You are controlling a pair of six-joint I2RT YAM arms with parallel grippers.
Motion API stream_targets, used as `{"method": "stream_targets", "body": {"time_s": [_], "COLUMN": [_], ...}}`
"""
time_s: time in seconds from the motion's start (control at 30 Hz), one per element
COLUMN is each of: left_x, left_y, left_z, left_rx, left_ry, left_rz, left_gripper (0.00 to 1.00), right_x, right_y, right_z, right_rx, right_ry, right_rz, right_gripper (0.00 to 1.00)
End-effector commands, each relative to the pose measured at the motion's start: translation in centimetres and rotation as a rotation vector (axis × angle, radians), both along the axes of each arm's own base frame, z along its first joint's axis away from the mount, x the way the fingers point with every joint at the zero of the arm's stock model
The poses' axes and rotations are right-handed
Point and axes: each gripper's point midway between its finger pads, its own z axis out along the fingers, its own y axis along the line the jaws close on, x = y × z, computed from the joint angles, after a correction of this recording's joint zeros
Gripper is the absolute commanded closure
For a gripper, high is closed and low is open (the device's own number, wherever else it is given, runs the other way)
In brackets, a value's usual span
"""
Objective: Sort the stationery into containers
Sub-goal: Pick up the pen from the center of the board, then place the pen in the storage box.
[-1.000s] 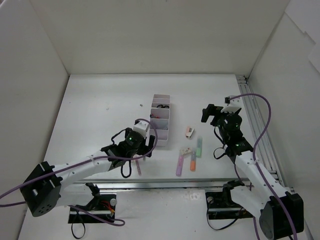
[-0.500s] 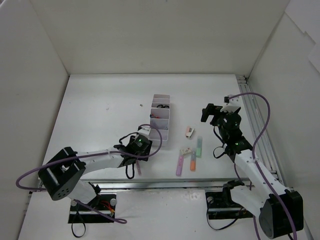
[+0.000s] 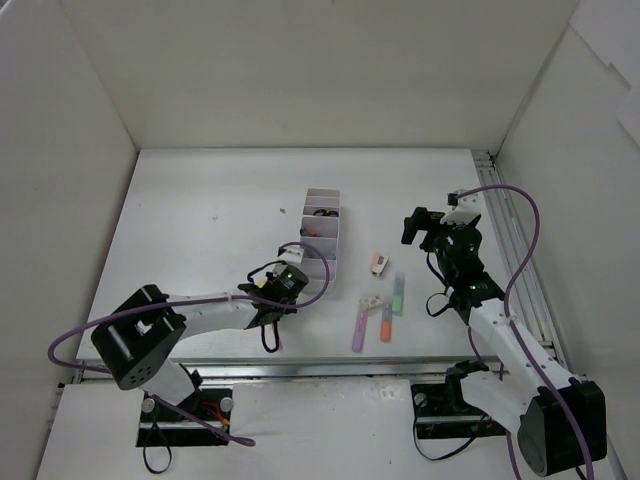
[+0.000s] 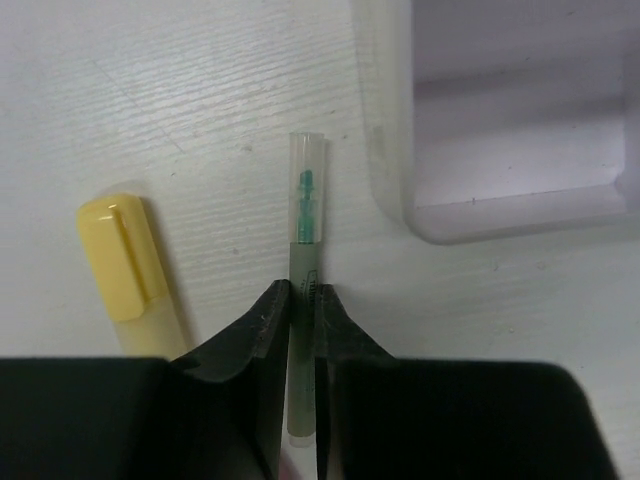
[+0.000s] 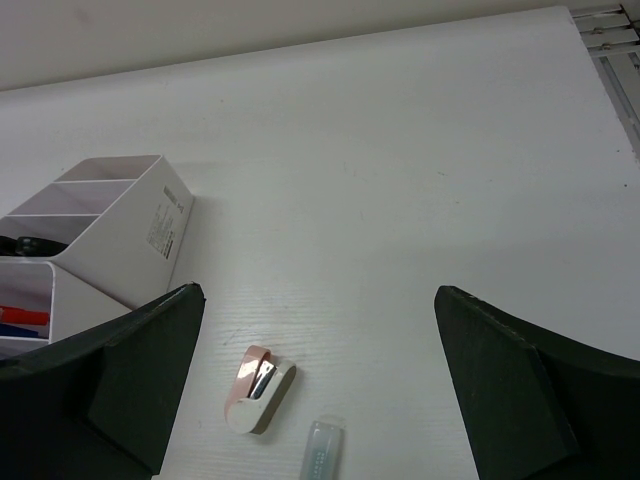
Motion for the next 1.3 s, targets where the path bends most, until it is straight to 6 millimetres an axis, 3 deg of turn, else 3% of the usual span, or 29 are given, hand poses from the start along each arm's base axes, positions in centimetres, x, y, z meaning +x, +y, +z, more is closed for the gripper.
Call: {"method": "stream_targets", "body": {"time_s": [0.0,0.13,0.23,0.27,0.33,0.37,0.43,0.47,0.63,0.73,0.83,0.9,1.1,1.27], "left_x": [-0.2,0.0,0.5,1.1,1.7,2.7,3.4,3.9,6.0,7.0,8.5,8.4,9.2,9.0], "left_y": [1.5,2.7,4.2,4.4,4.1,3.2,2.8,1.1,-3.2,-6.8,-8.3,-9.6,-10.8,-12.5], "left_z": [1.9,4.3,7.2,9.4,11.3,14.3,16.2,18.8,23.6,24.8,24.8,24.6,24.6,23.0], "left_rx": [0.001,-0.027,-0.05,-0.093,-0.131,-0.198,-0.233,-0.279,-0.338,-0.393,-0.413,-0.427,-0.462,-0.483], "left_ry": [-0.037,-0.09,-0.182,-0.25,-0.325,-0.431,-0.519,-0.607,-0.795,-0.867,-0.873,-0.866,-0.929,-0.903], "left_rz": [0.07,0.145,0.22,0.235,0.207,0.169,0.12,0.027,-0.212,-0.375,-0.442,-0.504,-0.577,-0.739], "left_gripper": [1.0,1.0,1.0,1.0,1.0,1.0,1.0,1.0,1.0,1.0,1.0,1.0,1.0,1.0], "right_x": [1.1,1.0,0.9,0.9,0.9,0.9,0.8,0.8,0.9,0.9,0.7,0.8,1.0,1.2], "right_y": [-0.3,-0.1,-0.3,-0.3,-0.3,-0.2,-0.1,-0.1,-0.1,-0.4,-1.0,-1.0,-0.9,-1.0], "right_z": [3.9,4.1,4.1,4.3,4.3,4.4,4.4,4.3,4.5,4.5,4.5,4.5,4.4,4.3], "right_rx": [0.02,0.025,0.02,0.021,0.021,0.022,0.022,0.021,0.015,0.005,-0.003,-0.007,-0.016,-0.029], "right_ry": [-0.115,-0.12,-0.122,-0.128,-0.131,-0.136,-0.139,-0.136,-0.141,-0.143,-0.146,-0.148,-0.141,-0.137], "right_rz": [-0.023,-0.013,-0.017,-0.017,-0.015,-0.011,-0.006,-0.004,-0.006,-0.02,-0.043,-0.044,-0.039,-0.042], "right_gripper": [0.02,0.02,0.02,0.02,0.02,0.02,0.02,0.02,0.02,0.02,0.02,0.02,0.02,0.02]}}
